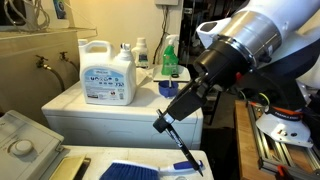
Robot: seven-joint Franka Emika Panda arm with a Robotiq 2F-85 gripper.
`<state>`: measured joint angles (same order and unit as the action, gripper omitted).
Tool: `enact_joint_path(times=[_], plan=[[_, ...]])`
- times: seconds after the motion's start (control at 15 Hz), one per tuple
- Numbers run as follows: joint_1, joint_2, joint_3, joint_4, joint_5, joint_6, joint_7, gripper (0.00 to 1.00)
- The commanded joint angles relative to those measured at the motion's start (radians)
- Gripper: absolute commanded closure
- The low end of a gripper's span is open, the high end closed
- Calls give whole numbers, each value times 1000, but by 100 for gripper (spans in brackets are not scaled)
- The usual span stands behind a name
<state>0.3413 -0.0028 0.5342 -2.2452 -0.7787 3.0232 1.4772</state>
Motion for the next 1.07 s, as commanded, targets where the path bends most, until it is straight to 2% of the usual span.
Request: enact_joint_path(times=[0.0,0.27,0.6,0.67,0.8,0.87,1.0], plan=[[12,90,1,51,-152,-32,107,96],[40,157,-22,85,-258,-45,195,96],[72,198,-66,166,-460,-90,332,96],[67,200,-62,166,-472,-85,319,96],[25,201,-30,147,-367,81,286,96],[45,198,-46,155,-407,-11,288,86],[41,200,-43,155,-389,54,288,86]])
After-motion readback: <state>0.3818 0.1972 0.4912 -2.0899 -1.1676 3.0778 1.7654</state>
